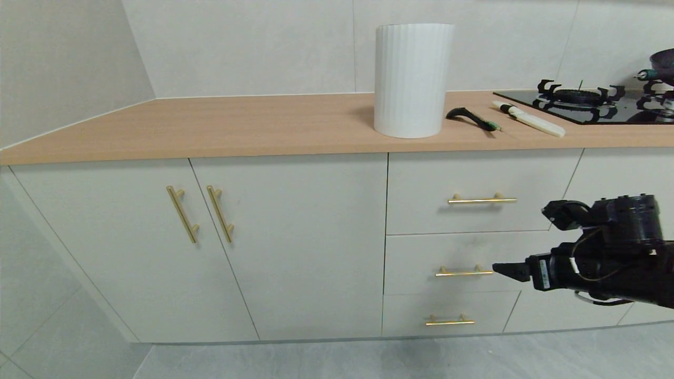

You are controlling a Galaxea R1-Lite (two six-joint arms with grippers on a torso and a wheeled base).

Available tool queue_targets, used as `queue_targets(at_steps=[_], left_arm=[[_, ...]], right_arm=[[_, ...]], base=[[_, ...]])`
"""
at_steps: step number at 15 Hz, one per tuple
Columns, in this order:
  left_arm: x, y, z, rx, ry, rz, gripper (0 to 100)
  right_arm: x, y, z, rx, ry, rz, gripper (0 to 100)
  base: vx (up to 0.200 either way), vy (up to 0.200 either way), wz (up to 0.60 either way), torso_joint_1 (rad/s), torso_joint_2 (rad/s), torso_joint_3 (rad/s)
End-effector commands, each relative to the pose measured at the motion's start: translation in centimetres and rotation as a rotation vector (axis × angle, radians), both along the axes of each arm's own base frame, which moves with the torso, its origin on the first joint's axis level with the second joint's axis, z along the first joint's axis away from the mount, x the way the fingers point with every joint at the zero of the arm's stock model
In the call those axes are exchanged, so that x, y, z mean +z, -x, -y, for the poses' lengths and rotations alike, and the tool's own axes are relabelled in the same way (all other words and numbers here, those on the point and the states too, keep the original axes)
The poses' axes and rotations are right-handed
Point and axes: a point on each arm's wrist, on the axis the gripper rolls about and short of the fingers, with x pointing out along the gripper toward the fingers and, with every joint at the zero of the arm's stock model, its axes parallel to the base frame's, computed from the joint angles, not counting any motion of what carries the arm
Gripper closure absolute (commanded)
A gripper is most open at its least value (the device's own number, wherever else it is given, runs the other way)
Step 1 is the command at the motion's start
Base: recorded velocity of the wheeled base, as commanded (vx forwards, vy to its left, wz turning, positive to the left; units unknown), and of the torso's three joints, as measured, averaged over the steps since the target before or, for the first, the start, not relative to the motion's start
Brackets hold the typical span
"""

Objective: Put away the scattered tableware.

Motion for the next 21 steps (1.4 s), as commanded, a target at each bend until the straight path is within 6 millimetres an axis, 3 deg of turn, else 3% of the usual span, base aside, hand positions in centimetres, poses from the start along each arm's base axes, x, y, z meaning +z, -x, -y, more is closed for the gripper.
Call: queue_targets(at_steps=[1,8,13,21], left_arm=[[0.0,0.0,0.0,0.000,0.000,-0.002,0],[0.0,0.0,0.0,0.000,0.000,0.000,0],[0.0,0.0,0.0,0.000,0.000,0.000,0],[0.0,0.0,0.0,0.000,0.000,-0.002,0]], right_arm=[[-6.4,-3.9,-1.4,-0.019,0.055,-0.100,0],[-13.3,-7.1,-2.9,-0.111,0.012,0.019,0],[-14.9,-9.2,-3.1,-0.237,0.033,0.059,0],[-15.1,-11.2,-3.4,-0.312,0.020,0.111,0]], base=[[0.000,0.000,0.00,0.000,0.00,0.000],[0.000,0.000,0.00,0.000,0.00,0.000],[0.000,0.000,0.00,0.000,0.00,0.000],[0.000,0.000,0.00,0.000,0.00,0.000]])
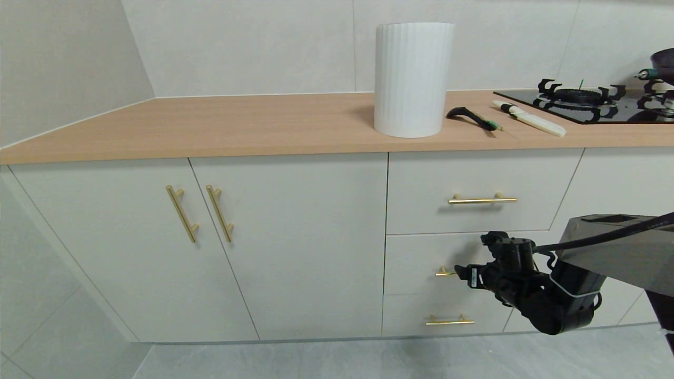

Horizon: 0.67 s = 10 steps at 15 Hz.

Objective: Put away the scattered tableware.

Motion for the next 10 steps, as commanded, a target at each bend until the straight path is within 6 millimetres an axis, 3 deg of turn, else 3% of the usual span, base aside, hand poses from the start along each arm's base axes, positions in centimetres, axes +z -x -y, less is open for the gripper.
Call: queue_targets(at_steps=[1,10], left_arm=[[0.00,-0.01,0.00,0.000,0.000,-0.002,0],[0.00,0.00,0.00,0.000,0.000,0.000,0]], right_arm=[[-0.68,-0.50,-0.10,-0.002,0.003,-0.007,0],[-1.44,0.15,-0.02,0.004,0.033,-0.128,0]], base=[[0.000,0.000,0.00,0.000,0.00,0.000],[0.000,0.000,0.00,0.000,0.00,0.000]])
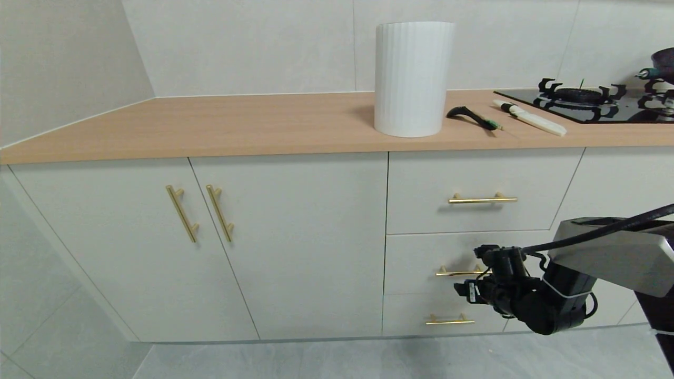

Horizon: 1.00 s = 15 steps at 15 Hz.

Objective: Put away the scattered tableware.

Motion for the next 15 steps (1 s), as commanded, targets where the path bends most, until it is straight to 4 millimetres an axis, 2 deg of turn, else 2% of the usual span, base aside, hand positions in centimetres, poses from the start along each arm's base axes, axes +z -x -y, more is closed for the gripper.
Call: queue_targets(at_steps=[1,4,7,9,15], left_arm=[[0.0,0.0,0.0,0.000,0.000,0.000,0],[0.0,0.0,0.0,0.000,0.000,-0.002,0],[0.0,0.0,0.0,0.000,0.000,-0.002,0],[0.0,0.0,0.0,0.000,0.000,0.000,0],[0.0,0.0,0.0,0.000,0.000,0.000,0]], right_arm=[[0.4,-0.2,0.0,-0.002,-0.005,0.022,0],[0.9,0.0,0.0,-0.004,-0.007,0.034,0],[4.4,0.9,0.2,0.003,-0.022,0.086,0],[5.0,0.8,0.2,0.001,-0.029,0.104,0],[2.0,-1.1,-0.1,-0.009,-0.022,0.087,0]], base=[[0.000,0.000,0.00,0.000,0.00,0.000],[0.000,0.000,0.00,0.000,0.00,0.000],[0.000,0.000,0.00,0.000,0.00,0.000],[0.000,0.000,0.00,0.000,0.00,0.000],[0.000,0.000,0.00,0.000,0.00,0.000]])
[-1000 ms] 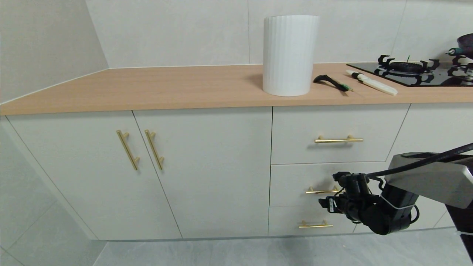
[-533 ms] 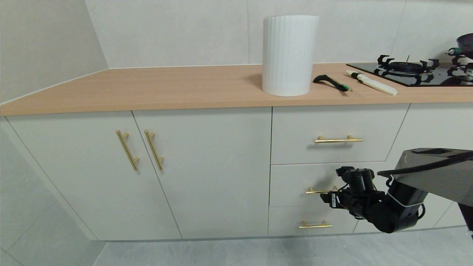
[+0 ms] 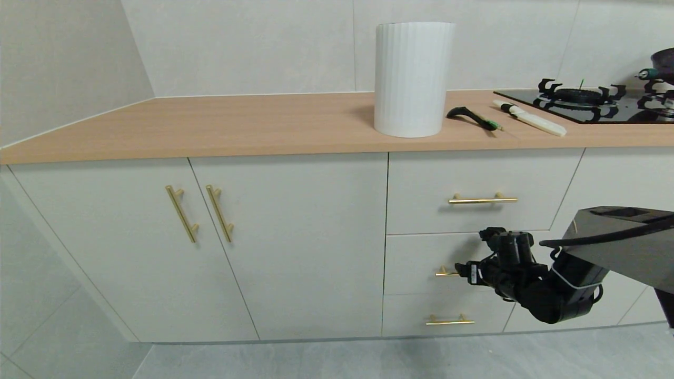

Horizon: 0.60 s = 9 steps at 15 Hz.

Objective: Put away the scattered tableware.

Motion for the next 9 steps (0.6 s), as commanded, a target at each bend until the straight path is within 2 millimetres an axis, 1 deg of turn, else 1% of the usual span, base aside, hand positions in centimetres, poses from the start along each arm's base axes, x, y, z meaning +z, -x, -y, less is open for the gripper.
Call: queue_targets(at_steps=[1,5,7,9], left_arm=[[0.0,0.0,0.0,0.000,0.000,-0.002,0],[0.0,0.0,0.0,0.000,0.000,-0.002,0],[0.0,0.0,0.0,0.000,0.000,-0.002,0],[0.0,0.0,0.0,0.000,0.000,0.000,0]], right_arm=[[-1.0,-0.3,0.0,-0.001,0.002,-0.015,0],[-1.6,-0.9,0.0,-0.004,0.002,-0.018,0],[-2.5,-1.2,0.0,-0.007,0.005,-0.031,0],[-2.5,-1.4,0.1,-0.009,0.004,-0.029,0]], base=[[0.000,0.000,0.00,0.000,0.00,0.000],[0.000,0.000,0.00,0.000,0.00,0.000],[0.000,0.000,0.00,0.000,0.00,0.000],[0.000,0.000,0.00,0.000,0.00,0.000]])
